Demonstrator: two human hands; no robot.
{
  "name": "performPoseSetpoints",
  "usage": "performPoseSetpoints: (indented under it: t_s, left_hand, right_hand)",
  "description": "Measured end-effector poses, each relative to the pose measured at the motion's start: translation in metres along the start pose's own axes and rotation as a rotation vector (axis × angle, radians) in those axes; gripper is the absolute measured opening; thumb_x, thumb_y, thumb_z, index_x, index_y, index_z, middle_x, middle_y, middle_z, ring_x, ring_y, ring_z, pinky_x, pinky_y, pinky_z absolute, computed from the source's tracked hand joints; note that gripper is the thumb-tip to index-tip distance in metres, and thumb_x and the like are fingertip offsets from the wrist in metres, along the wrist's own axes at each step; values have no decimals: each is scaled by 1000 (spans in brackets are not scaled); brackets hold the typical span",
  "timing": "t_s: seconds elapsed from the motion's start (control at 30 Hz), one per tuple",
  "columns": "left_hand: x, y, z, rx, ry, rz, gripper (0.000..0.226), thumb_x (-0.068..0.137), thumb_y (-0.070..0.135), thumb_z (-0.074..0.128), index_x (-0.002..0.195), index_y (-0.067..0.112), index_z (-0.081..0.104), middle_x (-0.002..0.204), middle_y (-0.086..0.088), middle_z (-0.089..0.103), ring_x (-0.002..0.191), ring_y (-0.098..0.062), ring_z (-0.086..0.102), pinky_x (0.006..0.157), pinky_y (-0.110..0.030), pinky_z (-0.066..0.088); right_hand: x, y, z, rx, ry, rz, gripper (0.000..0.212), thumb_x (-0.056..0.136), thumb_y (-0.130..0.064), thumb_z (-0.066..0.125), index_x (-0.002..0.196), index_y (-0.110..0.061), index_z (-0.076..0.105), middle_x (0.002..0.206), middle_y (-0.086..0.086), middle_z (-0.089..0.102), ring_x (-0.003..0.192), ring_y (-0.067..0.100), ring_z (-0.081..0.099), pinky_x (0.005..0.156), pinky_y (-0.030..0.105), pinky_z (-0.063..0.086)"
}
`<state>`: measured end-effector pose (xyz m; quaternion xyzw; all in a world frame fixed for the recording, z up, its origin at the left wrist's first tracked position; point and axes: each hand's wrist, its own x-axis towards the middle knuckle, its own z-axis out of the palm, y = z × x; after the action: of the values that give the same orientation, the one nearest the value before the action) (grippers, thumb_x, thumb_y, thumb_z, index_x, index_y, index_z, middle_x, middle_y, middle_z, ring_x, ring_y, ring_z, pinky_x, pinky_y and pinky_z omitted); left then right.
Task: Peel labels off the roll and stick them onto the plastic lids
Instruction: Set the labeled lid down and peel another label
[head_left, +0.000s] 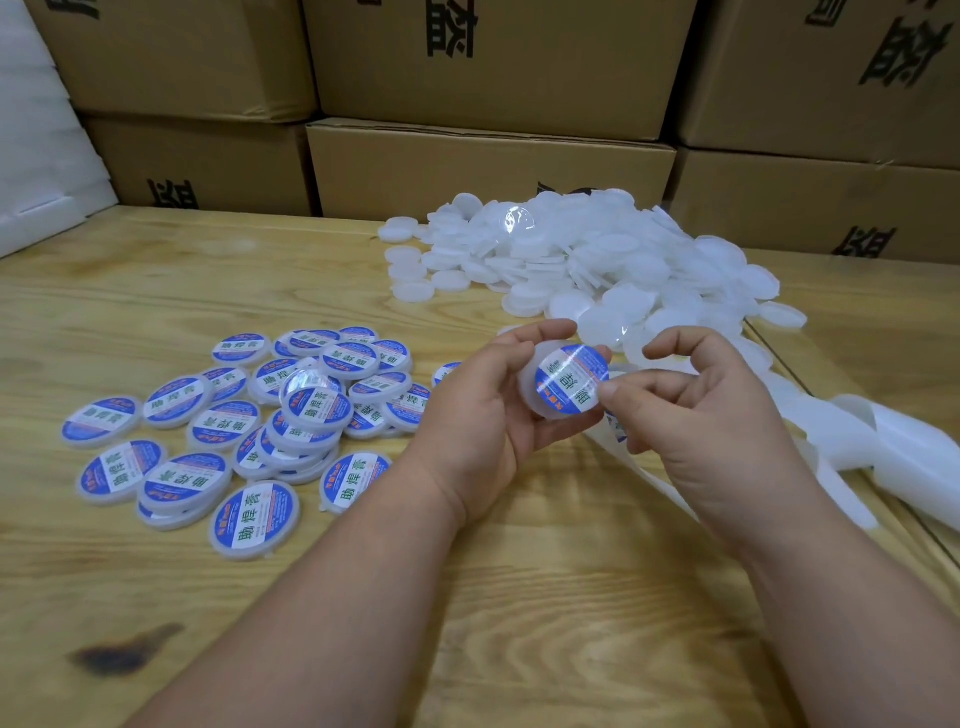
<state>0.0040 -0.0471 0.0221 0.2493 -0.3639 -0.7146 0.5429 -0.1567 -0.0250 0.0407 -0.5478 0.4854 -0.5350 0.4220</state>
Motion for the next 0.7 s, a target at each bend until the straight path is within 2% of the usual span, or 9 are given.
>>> performPoseSetpoints:
  t_s: [0.2,0.33,0.43,0.53,0.7]
  left_hand:
    - [0,-1,1,21,-21,-1,34,101,8,30,116,9,61,123,-27,68,114,-36,66,92,-48,57]
    - [1,-3,-1,44,-41,16,33,103,9,31,116,11,62,122,-25,69,115,-35,67,91,-45,59]
    - [1,-5,-2,78,-39,54,24,102,23,46,114,13,64,120,-22,71,119,-38,66,92,-46,59]
    - [2,-7,-1,132,-11,76,25,94,33,57,110,16,65,118,-17,73,116,-34,68,90,-44,60]
    - [3,-10,-3,201,-15,99,13,95,31,59,101,26,69,118,-12,74,116,-30,69,93,-44,58]
  right_hand:
    - [0,2,2,-56,5,21,31,88,-13,75,102,-27,52,75,0,77,59,10,56,67,31,48]
    - [0,2,3,-56,12,25,30,88,-12,75,101,-26,52,74,-1,77,55,7,56,64,27,47]
    - [0,1,3,-58,19,27,29,89,-13,75,100,-25,52,73,-3,77,53,3,57,62,25,46]
    - [0,2,3,-74,19,27,28,89,-14,75,101,-25,53,74,-4,77,53,2,58,61,24,46]
    - [0,3,1,-105,17,26,28,88,-16,76,101,-26,53,74,-4,77,54,4,58,62,26,47]
